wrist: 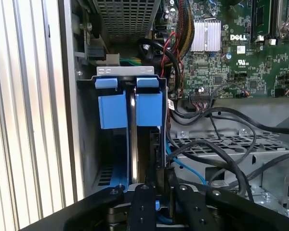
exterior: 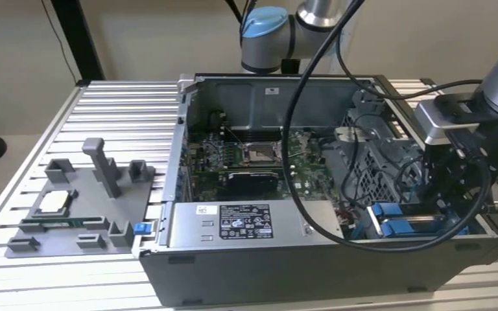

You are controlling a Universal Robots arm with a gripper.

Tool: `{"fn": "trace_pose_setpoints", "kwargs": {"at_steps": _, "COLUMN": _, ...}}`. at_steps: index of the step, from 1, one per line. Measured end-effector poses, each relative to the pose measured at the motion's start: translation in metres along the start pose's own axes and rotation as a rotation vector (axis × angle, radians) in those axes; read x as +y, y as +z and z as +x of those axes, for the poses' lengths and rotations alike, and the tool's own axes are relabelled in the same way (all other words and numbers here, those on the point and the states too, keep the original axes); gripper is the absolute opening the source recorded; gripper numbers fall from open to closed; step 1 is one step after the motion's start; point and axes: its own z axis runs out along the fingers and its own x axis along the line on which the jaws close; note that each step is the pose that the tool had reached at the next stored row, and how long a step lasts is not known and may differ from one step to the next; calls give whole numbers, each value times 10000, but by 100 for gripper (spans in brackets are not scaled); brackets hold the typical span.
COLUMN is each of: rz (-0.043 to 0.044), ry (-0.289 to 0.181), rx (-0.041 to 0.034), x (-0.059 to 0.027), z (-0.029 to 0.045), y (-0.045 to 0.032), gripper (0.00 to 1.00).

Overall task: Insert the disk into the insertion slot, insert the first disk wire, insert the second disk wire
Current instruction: 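Insert the first disk wire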

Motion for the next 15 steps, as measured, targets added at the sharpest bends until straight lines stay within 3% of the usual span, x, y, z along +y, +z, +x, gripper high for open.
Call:
{"fn": "trace_pose_setpoints", "kwargs": {"at_steps": 2, "rz": -1, "ry": 1, "rx": -5, "x": -1, "z": -2, "y": -23, "gripper": 0}}
{"fn": "trace_pose_setpoints", "kwargs": {"at_steps": 11, "rz": -1, "ry": 4, "rx": 6, "x": -19, "z": -40, "y": -421, "gripper": 0}}
{"fn": "trace_pose_setpoints", "kwargs": {"at_steps": 15, "rz": -1, "ry": 6, "rx": 6, "x": -22, "z": -46, "y": -481, "gripper": 0}}
